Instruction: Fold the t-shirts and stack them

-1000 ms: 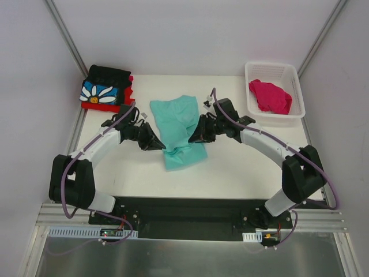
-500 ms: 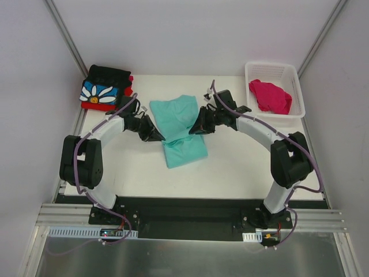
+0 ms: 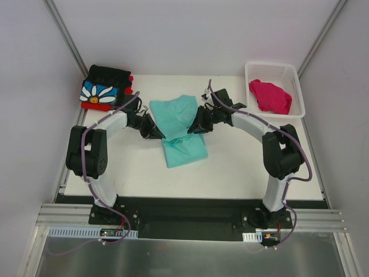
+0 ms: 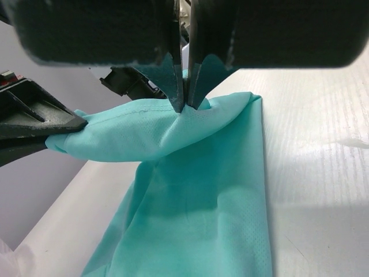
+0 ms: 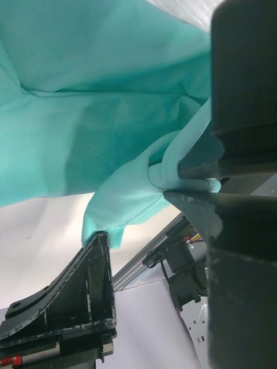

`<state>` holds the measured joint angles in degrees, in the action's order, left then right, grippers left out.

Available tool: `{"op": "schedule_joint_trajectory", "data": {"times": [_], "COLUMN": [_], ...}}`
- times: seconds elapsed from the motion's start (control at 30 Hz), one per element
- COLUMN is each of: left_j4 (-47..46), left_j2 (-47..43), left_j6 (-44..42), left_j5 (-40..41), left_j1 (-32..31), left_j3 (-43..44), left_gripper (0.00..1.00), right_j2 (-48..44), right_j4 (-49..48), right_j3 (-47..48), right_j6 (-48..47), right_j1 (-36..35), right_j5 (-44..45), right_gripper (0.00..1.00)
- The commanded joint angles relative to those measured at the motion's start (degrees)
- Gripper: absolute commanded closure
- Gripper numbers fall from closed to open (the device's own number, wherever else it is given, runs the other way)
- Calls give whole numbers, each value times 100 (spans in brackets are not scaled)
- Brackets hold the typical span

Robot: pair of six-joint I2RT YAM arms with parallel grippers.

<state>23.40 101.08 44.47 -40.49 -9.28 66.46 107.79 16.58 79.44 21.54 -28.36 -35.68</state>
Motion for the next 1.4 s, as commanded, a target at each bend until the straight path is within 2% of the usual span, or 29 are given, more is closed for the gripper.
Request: {"op": "schedule_joint_trajectory", "data": {"times": [0.0, 0.03, 0.07, 0.1, 0.13, 0.2, 0.27, 0.37, 0.43, 0.7, 0.8, 0.97, 1.2, 1.27, 1.37], "left_j4": [16, 24, 24, 24, 24, 24, 77, 165, 279, 315, 253, 42, 42, 42, 42], "left_j2": [105, 114, 123, 123, 131, 123, 79, 35, -35, -492, -659, -625, -369, -352, -282], "left_j6": [-140, -149, -166, -175, -184, -219, -289, -395, -448, -334, -255, -131, -193, -193, -175], "left_j5": [-56, -21, -3, -3, 41, 76, 190, 313, 357, 313, 445, 551, 428, 402, 331], "left_j1": [40, 40, 40, 40, 40, 49, 119, 268, 312, 251, 85, 23, 23, 23, 23], "left_j3": [183, 183, 183, 183, 201, 219, 263, 359, 438, 193, -35, -98, 113, 157, 254], "left_gripper": [100, 99, 92, 82, 81, 76, 59, 30, 1, 1, 1, 1, 1, 1, 1], "right_j2": [5, 14, 14, 23, 32, 23, -3, -74, -74, -223, -249, 127, 1138, 1619, 2235], "right_j4": [56, 91, 109, 135, 170, 196, 197, 188, 232, 416, 399, 372, 917, 1057, 1759], "right_j3": [282, 283, 300, 352, 370, 397, 414, 432, 511, 415, 248, 458, 1714, 2256, 3153], "right_j6": [-159, -220, -255, -299, -360, -492, -659, -818, -809, -818, -888, -906, -1231, -1257, -1652], "right_j1": [15, 6, 15, 15, 15, 23, 41, 50, 50, 50, 59, 225, 602, 717, 779], "right_j5": [-185, -176, -132, -123, -141, -123, -132, -141, -176, 8, 184, 220, -35, -516, -843], "right_gripper": [82, 78, 70, 56, 50, 49, 41, 41, 42, 44, 49, 49, 53, 53, 53]}}
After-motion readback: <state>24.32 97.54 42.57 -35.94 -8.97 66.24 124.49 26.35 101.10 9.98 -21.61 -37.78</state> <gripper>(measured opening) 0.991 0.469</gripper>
